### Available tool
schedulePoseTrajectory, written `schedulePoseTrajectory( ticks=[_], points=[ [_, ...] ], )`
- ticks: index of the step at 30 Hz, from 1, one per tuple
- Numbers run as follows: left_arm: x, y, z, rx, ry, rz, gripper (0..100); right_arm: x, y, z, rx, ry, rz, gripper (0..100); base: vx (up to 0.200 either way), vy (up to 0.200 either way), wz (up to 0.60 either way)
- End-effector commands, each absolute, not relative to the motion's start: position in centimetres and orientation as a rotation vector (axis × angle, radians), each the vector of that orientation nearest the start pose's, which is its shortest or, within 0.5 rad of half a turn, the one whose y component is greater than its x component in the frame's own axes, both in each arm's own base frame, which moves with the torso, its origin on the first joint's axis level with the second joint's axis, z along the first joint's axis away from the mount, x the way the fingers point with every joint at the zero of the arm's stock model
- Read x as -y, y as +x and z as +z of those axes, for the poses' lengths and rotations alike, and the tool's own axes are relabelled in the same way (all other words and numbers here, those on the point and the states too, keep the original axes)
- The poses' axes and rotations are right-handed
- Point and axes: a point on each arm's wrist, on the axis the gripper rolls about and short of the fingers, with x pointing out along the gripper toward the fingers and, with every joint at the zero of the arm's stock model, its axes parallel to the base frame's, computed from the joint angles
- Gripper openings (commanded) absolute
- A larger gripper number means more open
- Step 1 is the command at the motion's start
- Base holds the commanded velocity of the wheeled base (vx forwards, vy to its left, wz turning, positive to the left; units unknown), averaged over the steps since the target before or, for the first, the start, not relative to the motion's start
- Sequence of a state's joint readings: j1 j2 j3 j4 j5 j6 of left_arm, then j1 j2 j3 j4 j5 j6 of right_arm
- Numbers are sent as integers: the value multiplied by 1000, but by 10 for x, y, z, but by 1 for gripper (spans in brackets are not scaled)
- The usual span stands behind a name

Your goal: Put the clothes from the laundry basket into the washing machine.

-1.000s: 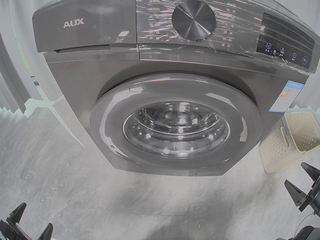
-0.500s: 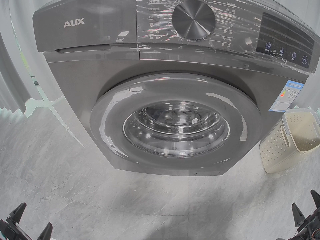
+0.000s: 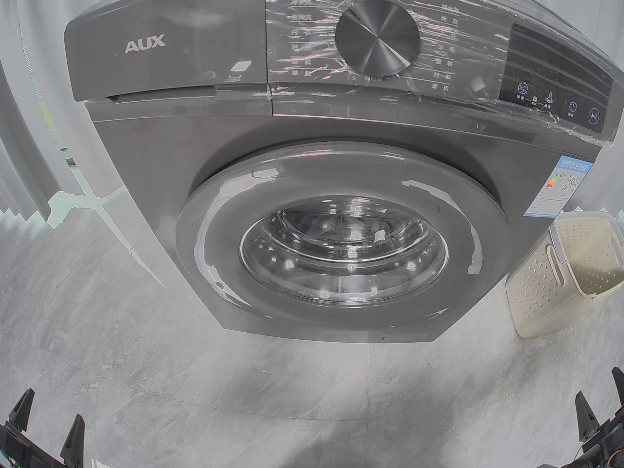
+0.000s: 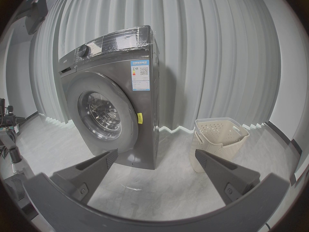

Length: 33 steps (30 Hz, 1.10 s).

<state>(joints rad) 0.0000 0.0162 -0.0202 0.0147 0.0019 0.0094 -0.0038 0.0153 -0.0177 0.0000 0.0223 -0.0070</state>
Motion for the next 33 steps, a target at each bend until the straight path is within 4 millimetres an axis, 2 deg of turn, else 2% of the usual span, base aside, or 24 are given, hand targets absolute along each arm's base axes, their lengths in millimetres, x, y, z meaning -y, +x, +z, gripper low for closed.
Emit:
schedulePoseTrajectory(
  ticks=[1, 33],
  points=[
    [0, -23, 75, -8, 5, -12, 100, -1, -23, 75, 0, -9, 23, 100, 0, 0, 0],
    [0, -23, 75, -6, 5, -12, 100, -1, -23, 75, 0, -3, 15, 100, 0, 0, 0]
  ],
)
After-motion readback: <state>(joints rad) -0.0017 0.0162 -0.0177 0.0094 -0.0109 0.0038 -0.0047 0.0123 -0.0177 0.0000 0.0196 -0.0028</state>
